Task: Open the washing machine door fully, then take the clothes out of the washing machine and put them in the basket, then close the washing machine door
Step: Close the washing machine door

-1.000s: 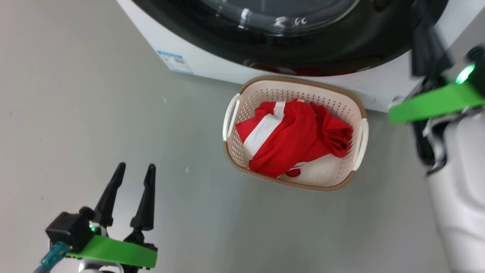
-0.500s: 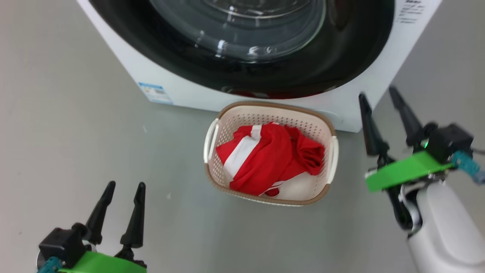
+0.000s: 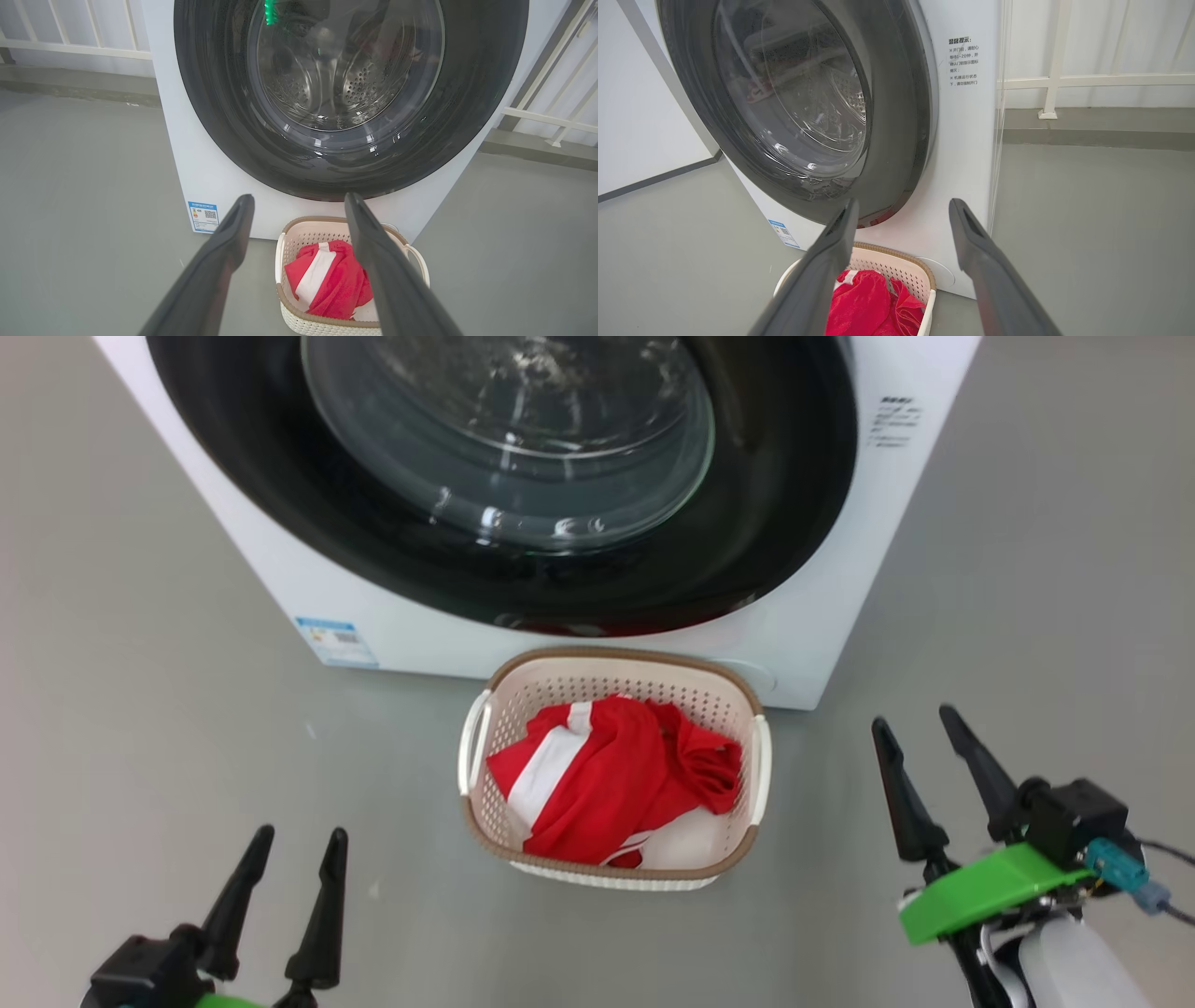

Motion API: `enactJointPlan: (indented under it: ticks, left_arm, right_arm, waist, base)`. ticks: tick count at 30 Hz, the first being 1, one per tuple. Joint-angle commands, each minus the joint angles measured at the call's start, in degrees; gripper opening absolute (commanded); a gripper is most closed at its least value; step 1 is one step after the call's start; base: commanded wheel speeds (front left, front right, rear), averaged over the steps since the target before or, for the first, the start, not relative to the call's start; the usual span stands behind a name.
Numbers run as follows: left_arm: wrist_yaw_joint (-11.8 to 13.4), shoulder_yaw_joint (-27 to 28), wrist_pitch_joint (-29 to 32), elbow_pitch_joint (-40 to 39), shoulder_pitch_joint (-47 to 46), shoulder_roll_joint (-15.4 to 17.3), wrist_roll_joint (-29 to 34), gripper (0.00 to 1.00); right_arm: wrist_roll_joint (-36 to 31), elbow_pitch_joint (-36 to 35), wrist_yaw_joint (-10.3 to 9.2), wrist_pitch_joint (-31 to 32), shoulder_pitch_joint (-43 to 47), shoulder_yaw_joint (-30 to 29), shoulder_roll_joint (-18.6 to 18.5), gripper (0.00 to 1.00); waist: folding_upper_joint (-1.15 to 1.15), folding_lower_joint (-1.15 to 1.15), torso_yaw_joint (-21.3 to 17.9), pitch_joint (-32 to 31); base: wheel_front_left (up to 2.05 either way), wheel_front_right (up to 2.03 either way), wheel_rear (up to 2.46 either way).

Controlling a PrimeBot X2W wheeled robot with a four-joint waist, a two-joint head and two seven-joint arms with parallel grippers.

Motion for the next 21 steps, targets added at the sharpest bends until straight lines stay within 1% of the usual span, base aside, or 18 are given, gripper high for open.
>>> enactJointPlan:
  ticks: [1, 10, 21]
  left_arm:
    - [-0.32, 2.41, -0.51, -1.43, -0.12, 1.58, 0.55, 1.0]
    - [-0.32, 3.1, -0.51, -1.67, 2.72, 2.21, 0.31, 1.0]
    - [-0.32, 5.77, -0.51, -1.58, 5.45, 1.69, 0.72, 1.0]
  right_arm:
    - [1.1, -1.54, -0.06, 0.05, 0.63, 1.14, 0.26, 1.0]
    - [1.62, -1.43, -0.06, 0.05, 5.56, 2.74, 0.15, 1.0]
    - [2.0, -2.59, -0.06, 0.05, 9.95, 1.31, -0.14, 1.0]
  waist:
    - [0.0, 0.0, -1.66, -1.74]
    - [0.0, 0.0, -4.95, -4.65]
    - [0.0, 0.0, -8.18, -7.16]
  base:
    - [0.0, 0.0, 0.0]
    - [0.0, 0.0, 0.0]
    - [0.0, 0.0, 0.0]
